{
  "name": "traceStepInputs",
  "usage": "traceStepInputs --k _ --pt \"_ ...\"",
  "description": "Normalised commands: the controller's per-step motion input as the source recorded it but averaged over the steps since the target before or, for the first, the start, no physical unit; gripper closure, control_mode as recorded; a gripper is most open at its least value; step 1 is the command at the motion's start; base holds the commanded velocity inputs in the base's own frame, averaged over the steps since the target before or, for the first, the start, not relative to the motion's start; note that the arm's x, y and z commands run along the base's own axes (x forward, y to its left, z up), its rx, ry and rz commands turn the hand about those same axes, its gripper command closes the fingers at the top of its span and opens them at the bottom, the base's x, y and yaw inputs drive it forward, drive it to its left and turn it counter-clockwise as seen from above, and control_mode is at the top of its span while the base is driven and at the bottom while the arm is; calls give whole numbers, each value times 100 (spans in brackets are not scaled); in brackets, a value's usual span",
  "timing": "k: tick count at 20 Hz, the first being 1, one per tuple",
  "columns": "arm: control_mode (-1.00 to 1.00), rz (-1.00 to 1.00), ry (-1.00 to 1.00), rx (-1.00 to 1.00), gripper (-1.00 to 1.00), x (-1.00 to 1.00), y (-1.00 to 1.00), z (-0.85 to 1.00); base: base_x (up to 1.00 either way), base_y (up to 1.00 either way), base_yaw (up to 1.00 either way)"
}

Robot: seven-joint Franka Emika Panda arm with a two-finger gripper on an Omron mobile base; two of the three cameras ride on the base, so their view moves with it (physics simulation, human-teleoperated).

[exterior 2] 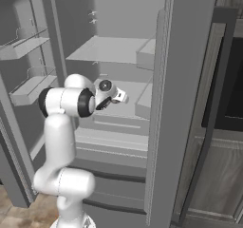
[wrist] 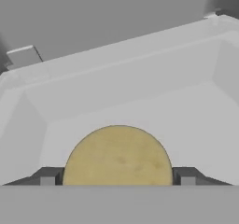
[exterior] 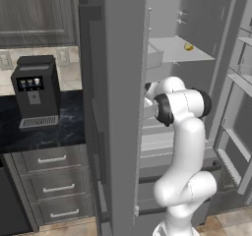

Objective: Move the cheese and lemon wedge from the top shelf to the second highest shelf to make space. Then, place the pitcher from the counter on the cleared top shelf.

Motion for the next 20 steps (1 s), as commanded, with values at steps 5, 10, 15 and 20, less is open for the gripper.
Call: traceStepInputs --k 5,10,15,20 --pt "-100 0 -9 1 -100 15 -5 -1 0 0 0" --pt "-100 0 -15 0 -100 1 2 0 0 0 0" --pt "-100 0 -9 0 -100 0 1 0 0 0 0" --pt "-100 -2 0 0 -100 -18 -22 13 0 0 0"
